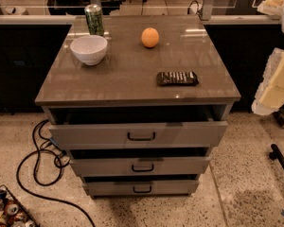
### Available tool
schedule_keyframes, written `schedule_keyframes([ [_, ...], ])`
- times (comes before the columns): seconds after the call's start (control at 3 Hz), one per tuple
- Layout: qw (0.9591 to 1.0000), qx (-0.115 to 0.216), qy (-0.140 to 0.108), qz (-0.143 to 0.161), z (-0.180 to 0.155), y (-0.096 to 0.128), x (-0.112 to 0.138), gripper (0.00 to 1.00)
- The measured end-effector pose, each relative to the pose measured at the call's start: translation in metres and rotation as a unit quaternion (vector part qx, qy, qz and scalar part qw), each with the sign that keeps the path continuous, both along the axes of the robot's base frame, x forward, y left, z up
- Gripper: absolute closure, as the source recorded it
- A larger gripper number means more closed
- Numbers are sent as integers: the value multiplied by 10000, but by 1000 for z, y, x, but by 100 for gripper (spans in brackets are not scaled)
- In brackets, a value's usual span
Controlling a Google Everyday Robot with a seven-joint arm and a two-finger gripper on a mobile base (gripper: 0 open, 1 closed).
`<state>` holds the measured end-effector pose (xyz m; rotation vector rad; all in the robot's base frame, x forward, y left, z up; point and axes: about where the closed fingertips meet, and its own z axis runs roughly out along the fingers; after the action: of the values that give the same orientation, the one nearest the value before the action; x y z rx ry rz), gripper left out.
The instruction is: Place rxbar chocolate into white bowl
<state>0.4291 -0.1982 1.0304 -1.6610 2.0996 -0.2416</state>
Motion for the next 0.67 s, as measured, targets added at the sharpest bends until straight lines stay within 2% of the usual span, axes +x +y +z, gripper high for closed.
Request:
schedule_keyframes([
  [0.33,10000,0,-1,0,0,0,0,0],
  [0.67,9994,282,-192,59,-6,-6,17,0],
])
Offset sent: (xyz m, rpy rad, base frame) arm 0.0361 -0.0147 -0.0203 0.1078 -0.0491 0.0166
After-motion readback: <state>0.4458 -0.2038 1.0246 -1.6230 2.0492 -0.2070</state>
